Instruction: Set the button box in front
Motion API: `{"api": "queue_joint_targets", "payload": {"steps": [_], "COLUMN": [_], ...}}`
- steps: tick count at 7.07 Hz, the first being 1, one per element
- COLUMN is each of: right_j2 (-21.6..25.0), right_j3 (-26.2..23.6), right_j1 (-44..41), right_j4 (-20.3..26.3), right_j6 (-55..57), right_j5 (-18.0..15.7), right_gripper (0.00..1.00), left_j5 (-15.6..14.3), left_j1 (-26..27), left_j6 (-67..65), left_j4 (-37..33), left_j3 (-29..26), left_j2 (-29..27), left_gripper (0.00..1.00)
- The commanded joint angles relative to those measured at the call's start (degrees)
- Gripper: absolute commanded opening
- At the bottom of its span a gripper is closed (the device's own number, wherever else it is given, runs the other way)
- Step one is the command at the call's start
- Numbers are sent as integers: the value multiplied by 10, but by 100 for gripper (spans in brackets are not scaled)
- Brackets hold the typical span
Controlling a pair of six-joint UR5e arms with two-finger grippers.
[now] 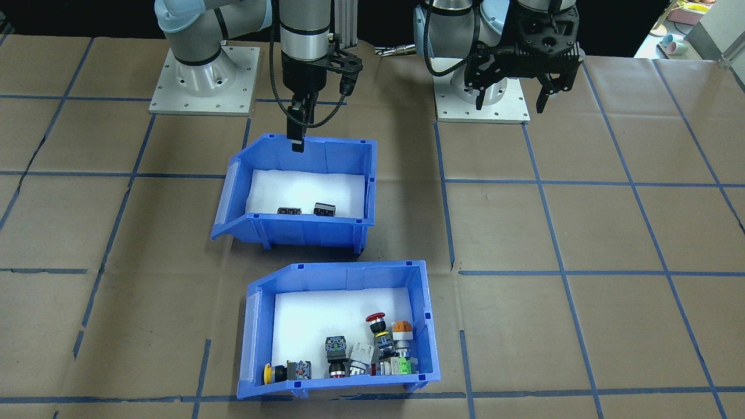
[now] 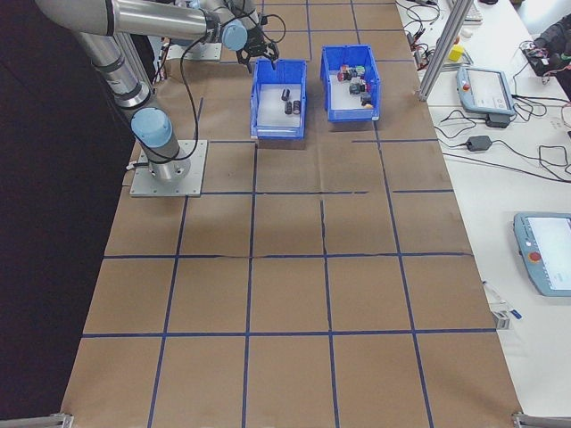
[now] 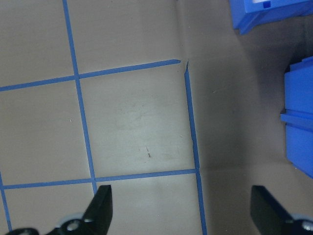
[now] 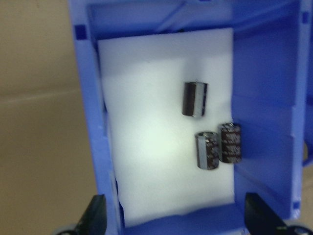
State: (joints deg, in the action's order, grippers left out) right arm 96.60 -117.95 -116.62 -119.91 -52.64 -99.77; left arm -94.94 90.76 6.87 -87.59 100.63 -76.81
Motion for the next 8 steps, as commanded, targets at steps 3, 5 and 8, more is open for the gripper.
{"api": "queue_joint_targets", "payload": {"steps": [3,5,8], "right_j2": [3,3,-27], "right_j3": [104,147,234], "right_j1": [200,278,292], "right_j4": [136,212,266], "right_j6": [50,153,395], "right_j5": [38,105,115], "right_gripper": [100,100,100], "left_j5": [-1,-1,-1], "left_j1": [-1,0,0], "left_j6": [1,1,0], "left_j4": [-6,-8,-8], "left_j3": [0,0,4], "left_j2": [1,1,2], "left_gripper": [99,99,99]}}
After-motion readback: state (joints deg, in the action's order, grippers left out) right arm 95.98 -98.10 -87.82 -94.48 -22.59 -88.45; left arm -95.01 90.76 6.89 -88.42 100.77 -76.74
